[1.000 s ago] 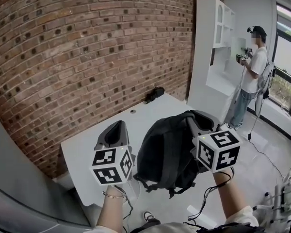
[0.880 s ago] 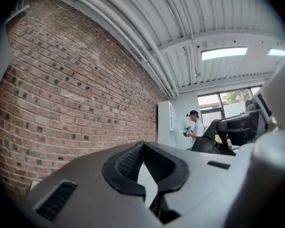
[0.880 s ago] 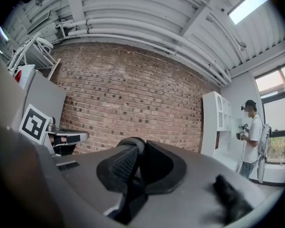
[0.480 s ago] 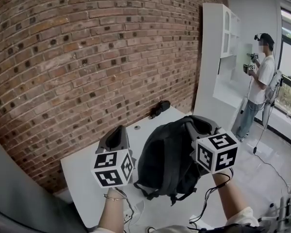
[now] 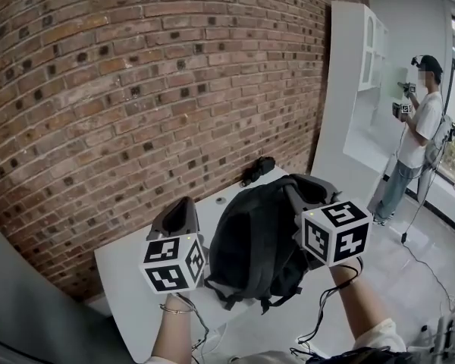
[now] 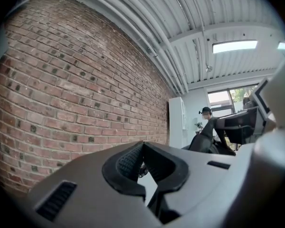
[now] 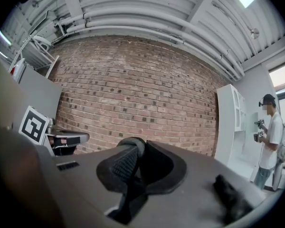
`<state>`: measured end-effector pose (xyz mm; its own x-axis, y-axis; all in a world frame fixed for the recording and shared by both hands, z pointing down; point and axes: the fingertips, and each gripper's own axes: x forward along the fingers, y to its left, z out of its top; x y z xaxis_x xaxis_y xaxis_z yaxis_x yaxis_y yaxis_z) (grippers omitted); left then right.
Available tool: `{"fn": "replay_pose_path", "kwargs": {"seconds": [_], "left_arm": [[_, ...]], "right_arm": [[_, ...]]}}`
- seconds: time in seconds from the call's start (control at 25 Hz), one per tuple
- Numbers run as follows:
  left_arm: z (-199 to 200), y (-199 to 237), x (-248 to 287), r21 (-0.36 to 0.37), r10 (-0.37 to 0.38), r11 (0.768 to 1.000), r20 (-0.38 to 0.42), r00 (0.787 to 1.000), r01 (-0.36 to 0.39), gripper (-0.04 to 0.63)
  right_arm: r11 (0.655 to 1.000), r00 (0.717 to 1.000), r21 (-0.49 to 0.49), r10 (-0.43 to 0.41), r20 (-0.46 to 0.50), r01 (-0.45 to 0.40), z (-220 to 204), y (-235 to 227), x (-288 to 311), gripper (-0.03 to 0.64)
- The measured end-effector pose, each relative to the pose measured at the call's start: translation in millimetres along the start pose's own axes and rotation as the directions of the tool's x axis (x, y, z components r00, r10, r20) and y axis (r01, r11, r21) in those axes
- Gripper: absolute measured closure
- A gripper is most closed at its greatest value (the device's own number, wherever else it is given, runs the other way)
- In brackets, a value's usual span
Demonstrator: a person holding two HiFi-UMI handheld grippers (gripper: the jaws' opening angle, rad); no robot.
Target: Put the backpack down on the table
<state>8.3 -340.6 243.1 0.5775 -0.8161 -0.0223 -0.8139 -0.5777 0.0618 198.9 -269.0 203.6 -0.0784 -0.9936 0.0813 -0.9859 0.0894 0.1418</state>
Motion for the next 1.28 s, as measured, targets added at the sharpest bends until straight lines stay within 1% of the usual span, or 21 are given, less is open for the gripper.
{"fn": "replay_pose_path", "kwargs": {"seconds": [0.24, 0.36, 0.4, 0.56, 0.76, 1.08, 1.28], "left_arm": [[-1, 29, 3, -0.012, 0.047, 0.999, -0.014, 0.999, -0.047, 0.583], [1, 35, 8, -0.036, 0.035, 0.999, -0.011, 0.999, -0.035, 0.583], [3, 37, 11, -0.033, 0.036, 0.999, -0.009, 0.999, -0.036, 0.583], [9, 51, 26, -0.002, 0.09, 0.996, -0.004, 0.996, -0.09, 0.583], [5, 66, 48, -0.036, 0.128, 0.991, -0.02, 0.992, -0.129, 0.583], [12, 99, 91, -0.01, 0.235, 0.972, -0.024, 0.972, -0.235, 0.583], [11, 125, 121, 0.004, 0.295, 0.955, -0.04, 0.955, -0.295, 0.583]], "right_arm": [[0.999, 0.999, 0.0, 0.047, -0.011, -0.047, 6, 10, 32, 0.566], [0.997, 0.997, -0.009, 0.076, -0.021, -0.077, 5, 16, 51, 0.566], [0.996, 0.996, -0.009, 0.087, -0.022, -0.087, 4, 18, 57, 0.566], [0.989, 0.989, -0.012, 0.15, -0.017, -0.15, 8, 21, 86, 0.566], [0.974, 0.975, -0.017, 0.224, -0.007, -0.224, 15, 22, 127, 0.566], [0.939, 0.94, -0.055, 0.34, -0.007, -0.34, 24, 25, 201, 0.566], [0.917, 0.921, -0.085, 0.39, -0.016, -0.39, 27, 27, 254, 0.566]]}}
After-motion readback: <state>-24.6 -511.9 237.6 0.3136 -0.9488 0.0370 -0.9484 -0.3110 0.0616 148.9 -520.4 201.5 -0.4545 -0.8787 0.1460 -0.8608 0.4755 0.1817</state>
